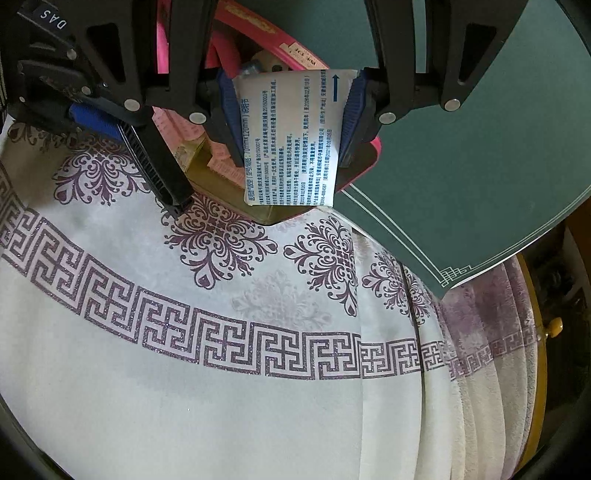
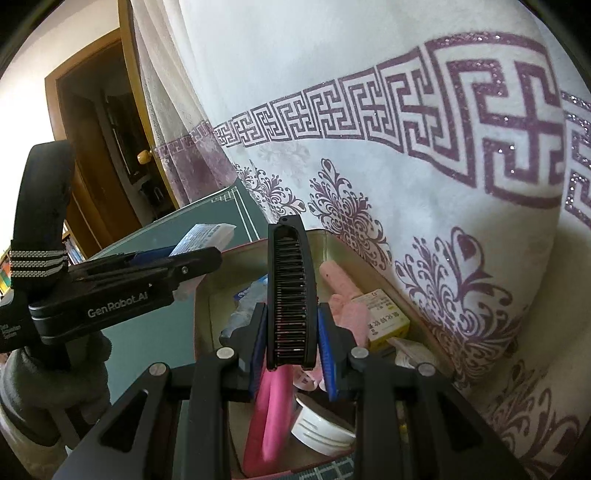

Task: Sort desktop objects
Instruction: 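Carry the sachet and black comb into the pink tin and release both, then withdraw both tools from the tin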

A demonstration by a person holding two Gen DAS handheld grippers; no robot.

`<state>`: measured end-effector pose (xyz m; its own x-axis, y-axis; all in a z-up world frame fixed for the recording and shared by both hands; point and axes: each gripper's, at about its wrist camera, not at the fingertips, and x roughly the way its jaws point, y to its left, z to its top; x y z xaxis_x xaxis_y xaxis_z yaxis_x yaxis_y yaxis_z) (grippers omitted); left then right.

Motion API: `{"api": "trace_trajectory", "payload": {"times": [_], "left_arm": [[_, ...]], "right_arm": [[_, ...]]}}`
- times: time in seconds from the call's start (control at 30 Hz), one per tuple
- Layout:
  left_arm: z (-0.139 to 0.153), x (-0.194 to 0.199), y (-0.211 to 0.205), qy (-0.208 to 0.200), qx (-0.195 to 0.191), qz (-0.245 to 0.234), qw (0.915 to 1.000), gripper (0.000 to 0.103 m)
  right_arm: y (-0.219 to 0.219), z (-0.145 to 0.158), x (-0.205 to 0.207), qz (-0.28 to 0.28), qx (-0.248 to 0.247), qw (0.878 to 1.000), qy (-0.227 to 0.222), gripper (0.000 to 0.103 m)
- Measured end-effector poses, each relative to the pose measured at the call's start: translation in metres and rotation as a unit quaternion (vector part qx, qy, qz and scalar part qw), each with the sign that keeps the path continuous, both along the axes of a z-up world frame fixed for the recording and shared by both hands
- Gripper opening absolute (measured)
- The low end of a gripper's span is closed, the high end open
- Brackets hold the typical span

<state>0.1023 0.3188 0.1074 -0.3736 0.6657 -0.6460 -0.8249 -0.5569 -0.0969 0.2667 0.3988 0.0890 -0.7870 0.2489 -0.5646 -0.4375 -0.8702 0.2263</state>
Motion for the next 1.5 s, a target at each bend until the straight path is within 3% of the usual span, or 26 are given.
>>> {"api": "trace_trajectory", "payload": {"times": [0.4,0.47,0.5,0.53,0.57,0.63,0.7,0.9,1.0,1.2,1.33,1.5], "left_arm": [[-0.007,-0.003,0.010,-0.003,-0.007,-0.006,1.0000,0.050],[-0.009,-0.004,0.012,-0.009,-0.010,-0.006,0.9999,0.067],[-0.010,-0.005,0.012,-0.012,-0.010,-0.004,0.9999,0.088],[-0.011,-0.005,0.012,-0.010,-0.008,-0.001,0.9999,0.090],[-0.011,-0.004,0.011,-0.006,-0.008,0.001,0.9999,0.090],[-0.011,-0.004,0.011,0.004,-0.013,0.006,0.9999,0.090],[-0.010,-0.004,0.009,0.010,-0.016,0.011,0.9998,0.090],[-0.006,-0.006,-0.009,0.011,-0.002,0.037,0.9993,0.091],[0.003,0.003,-0.021,0.052,-0.006,0.065,0.9965,0.103],[0.029,0.029,-0.040,0.094,0.029,0.057,0.9935,0.103],[0.039,0.045,-0.048,0.123,0.026,0.078,0.9890,0.103],[0.041,0.057,-0.056,0.089,0.023,0.069,0.9933,0.103]], "right_arm": [[0.003,-0.004,-0.006,-0.005,0.001,1.000,-0.011,0.028],[0.004,-0.006,-0.008,-0.004,-0.005,1.000,-0.013,0.029],[0.005,-0.007,-0.008,-0.006,-0.009,1.000,-0.013,0.031],[0.006,-0.008,-0.008,-0.007,-0.012,1.000,-0.013,0.037],[0.008,-0.008,-0.008,-0.009,-0.015,1.000,-0.014,0.042],[0.010,-0.009,-0.006,-0.015,-0.017,1.000,-0.013,0.071],[0.011,-0.010,-0.003,-0.021,-0.023,0.999,-0.007,0.078],[0.009,-0.015,0.000,-0.014,-0.035,0.999,-0.021,0.083],[0.005,-0.018,0.002,-0.011,-0.038,0.999,-0.030,0.084],[-0.002,-0.015,0.010,-0.023,-0.037,0.998,-0.036,0.087],[-0.009,-0.005,0.017,-0.033,-0.027,0.999,-0.029,0.091],[-0.023,0.006,0.032,-0.039,-0.010,0.999,-0.024,0.098]]}}
